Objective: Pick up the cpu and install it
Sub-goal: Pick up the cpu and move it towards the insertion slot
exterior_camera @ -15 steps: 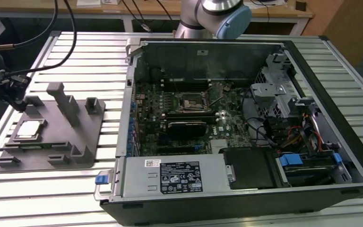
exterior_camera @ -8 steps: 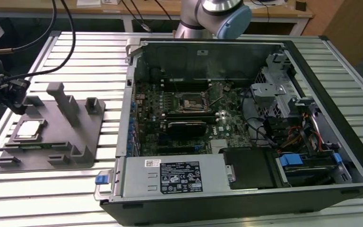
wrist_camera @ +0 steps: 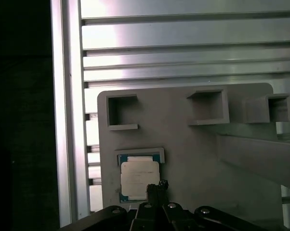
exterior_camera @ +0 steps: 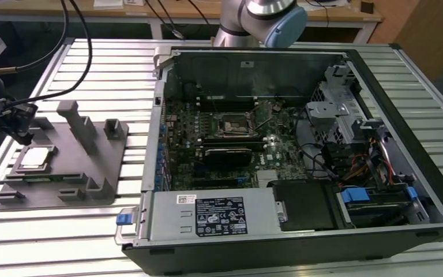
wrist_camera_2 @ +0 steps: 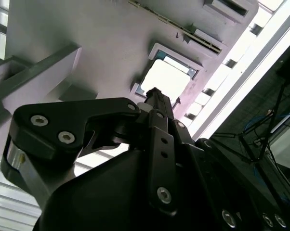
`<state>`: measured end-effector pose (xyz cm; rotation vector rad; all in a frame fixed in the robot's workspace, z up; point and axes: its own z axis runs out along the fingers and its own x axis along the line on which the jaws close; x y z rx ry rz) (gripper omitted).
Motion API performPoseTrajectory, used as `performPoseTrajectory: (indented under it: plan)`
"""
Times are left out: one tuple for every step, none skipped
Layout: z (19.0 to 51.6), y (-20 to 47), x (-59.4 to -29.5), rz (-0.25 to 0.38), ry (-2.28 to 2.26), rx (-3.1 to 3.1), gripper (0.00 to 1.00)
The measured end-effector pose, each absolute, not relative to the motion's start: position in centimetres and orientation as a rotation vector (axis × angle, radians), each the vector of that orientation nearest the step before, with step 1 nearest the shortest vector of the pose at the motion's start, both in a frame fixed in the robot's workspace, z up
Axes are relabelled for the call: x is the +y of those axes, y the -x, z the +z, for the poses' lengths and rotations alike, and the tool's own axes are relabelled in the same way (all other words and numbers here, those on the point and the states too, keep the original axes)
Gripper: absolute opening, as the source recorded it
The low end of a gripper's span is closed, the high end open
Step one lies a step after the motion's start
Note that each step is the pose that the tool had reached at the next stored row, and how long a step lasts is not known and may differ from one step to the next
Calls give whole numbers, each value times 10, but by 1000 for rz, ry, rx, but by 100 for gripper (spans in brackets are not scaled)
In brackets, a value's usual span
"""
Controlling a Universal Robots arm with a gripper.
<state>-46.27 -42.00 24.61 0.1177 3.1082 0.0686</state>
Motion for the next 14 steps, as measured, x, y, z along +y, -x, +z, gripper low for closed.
performPoseTrajectory:
  plan:
    - [245,463,-420,68,-118,3108,11]
    - [244,463,-420,67,-118,3108,11]
    - [243,464,-420,66,-118,3108,11]
    - [242,464,-420,65,-119,3108,11]
    - [241,464,-420,63,-119,3108,11]
    - [239,464,-420,61,-119,3108,11]
    - [238,464,-420,60,-119,3108,11]
    - [237,464,-420,59,-119,3109,11]
    - [236,464,-420,58,-120,3109,11]
    - [234,464,-420,57,-120,3109,11]
    - [233,464,-420,57,-120,3109,11]
    - [231,465,-420,56,-120,3110,11]
    - [230,465,-420,55,-120,3110,11]
    - [229,465,-420,53,-120,3110,11]
